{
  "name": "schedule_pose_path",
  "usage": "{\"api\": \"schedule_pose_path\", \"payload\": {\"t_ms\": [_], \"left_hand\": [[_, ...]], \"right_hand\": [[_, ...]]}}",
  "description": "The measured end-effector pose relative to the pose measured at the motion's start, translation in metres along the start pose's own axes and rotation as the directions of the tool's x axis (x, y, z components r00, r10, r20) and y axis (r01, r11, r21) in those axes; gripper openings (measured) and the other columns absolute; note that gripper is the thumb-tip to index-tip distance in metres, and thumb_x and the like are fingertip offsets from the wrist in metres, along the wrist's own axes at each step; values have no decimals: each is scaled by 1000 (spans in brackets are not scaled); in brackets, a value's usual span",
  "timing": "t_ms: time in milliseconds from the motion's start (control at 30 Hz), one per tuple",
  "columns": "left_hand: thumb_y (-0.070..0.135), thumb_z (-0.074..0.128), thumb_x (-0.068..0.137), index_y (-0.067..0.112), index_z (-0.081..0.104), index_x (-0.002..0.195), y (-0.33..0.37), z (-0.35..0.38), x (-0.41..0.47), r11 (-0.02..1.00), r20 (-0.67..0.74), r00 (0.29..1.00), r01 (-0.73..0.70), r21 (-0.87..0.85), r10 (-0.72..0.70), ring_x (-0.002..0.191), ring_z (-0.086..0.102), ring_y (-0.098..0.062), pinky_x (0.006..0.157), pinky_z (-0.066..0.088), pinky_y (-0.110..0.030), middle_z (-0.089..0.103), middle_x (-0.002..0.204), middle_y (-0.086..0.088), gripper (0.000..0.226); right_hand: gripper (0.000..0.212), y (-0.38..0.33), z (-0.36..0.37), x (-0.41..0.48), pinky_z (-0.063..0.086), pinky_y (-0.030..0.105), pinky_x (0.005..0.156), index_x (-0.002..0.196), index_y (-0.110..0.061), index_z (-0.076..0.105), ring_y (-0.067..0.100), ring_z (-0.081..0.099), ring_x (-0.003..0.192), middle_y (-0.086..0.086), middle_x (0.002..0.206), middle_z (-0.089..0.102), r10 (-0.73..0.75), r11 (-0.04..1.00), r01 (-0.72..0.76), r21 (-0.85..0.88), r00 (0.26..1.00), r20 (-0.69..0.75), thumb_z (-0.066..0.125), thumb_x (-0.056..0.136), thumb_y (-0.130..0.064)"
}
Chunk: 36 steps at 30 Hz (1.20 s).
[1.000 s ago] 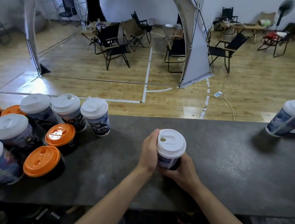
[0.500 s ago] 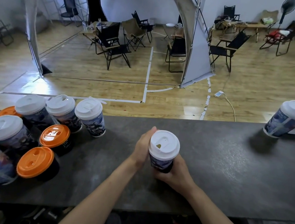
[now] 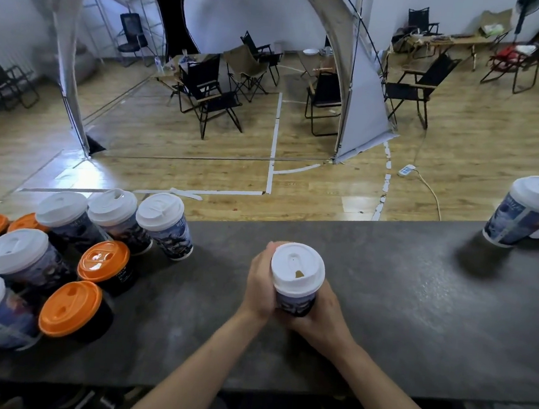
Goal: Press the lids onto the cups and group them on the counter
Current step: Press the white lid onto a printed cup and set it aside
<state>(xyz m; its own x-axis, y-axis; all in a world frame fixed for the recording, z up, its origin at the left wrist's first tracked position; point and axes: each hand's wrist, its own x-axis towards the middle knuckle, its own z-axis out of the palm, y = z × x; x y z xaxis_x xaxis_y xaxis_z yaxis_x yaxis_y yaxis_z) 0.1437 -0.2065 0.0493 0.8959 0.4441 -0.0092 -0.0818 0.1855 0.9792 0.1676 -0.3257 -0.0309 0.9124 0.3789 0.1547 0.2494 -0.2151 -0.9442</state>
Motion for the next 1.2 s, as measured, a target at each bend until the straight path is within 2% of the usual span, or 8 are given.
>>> {"api": "schedule_pose_path", "payload": {"t_ms": [133, 233, 367, 567, 733, 900, 1067, 1200], "left_hand": [[38, 42, 104, 3, 73, 98, 8, -7, 8, 978, 164, 964, 206, 28, -207, 89, 72, -16, 77, 55, -22, 78, 91, -5, 47], [35, 35, 109, 4, 74, 88, 12, -12, 14, 950, 175, 935, 312, 0, -308, 81, 72, -16, 72, 55, -21, 76, 84, -7, 54], [27, 32, 111, 9, 74, 89, -13, -3, 0, 996, -26, 996, 80, -37, -81, 84, 72, -13, 76, 54, -25, 78, 86, -3, 50], [33, 26, 111, 5, 74, 95, 6, -4, 20, 989, 193, 970, 143, 46, -150, 86, 73, -16, 79, 54, -26, 78, 89, -8, 57], [30, 34, 111, 10, 76, 96, -18, 8, 0, 997, -89, 994, -54, 47, 58, 92, 73, -14, 79, 55, -23, 79, 94, -4, 49], [35, 34, 109, 6, 74, 92, 3, 2, 16, 980, 131, 971, 199, 21, -200, 85, 75, -14, 76, 55, -24, 79, 89, -7, 53], [20, 27, 112, 12, 72, 89, -9, 7, -3, 998, -45, 999, 25, 52, -23, 80, 71, 0, 74, 52, -16, 77, 79, 9, 51], [22, 29, 111, 12, 71, 86, 9, 6, 7, 991, 99, 989, 104, 83, -112, 73, 70, -1, 68, 51, -15, 76, 74, 7, 50]], "right_hand": [[72, -5, -6, 0, 55, 26, 95, 127, -27, 61, -5, 64, 115, -20, 123, 69, 27, 1000, -28, 10, 999, 26, 87, 61, -40], [71, -3, -7, -1, 56, 33, 98, 129, -22, 62, 0, 65, 116, -16, 124, 70, 27, 1000, -28, 9, 997, 71, 88, 65, -37], [89, -7, -3, 0, 52, 21, 98, 138, -21, 54, 1, 61, 123, -15, 134, 65, 19, 998, -19, 58, 1000, 8, 94, 59, -35], [74, -7, -7, 0, 55, 27, 96, 130, -24, 61, -4, 64, 116, -23, 124, 69, 19, 998, -21, 56, 999, 30, 85, 62, -39], [94, -10, -4, 2, 49, 16, 97, 140, -19, 51, -3, 59, 124, -15, 134, 64, 30, 994, -31, 101, 1000, 7, 89, 58, -44], [80, -4, -8, 1, 49, 10, 89, 132, -25, 55, -9, 63, 115, -29, 123, 64, 35, 995, -36, 95, 999, 18, 85, 60, -38], [92, -5, -4, 3, 49, 17, 98, 140, -12, 54, 2, 61, 125, -10, 135, 65, 5, 993, -3, 122, 1000, -16, 93, 59, -32], [80, -3, -7, 3, 48, 10, 92, 133, -17, 58, -9, 62, 117, -22, 128, 65, 16, 996, -12, 91, 999, -37, 92, 61, -24]]}}
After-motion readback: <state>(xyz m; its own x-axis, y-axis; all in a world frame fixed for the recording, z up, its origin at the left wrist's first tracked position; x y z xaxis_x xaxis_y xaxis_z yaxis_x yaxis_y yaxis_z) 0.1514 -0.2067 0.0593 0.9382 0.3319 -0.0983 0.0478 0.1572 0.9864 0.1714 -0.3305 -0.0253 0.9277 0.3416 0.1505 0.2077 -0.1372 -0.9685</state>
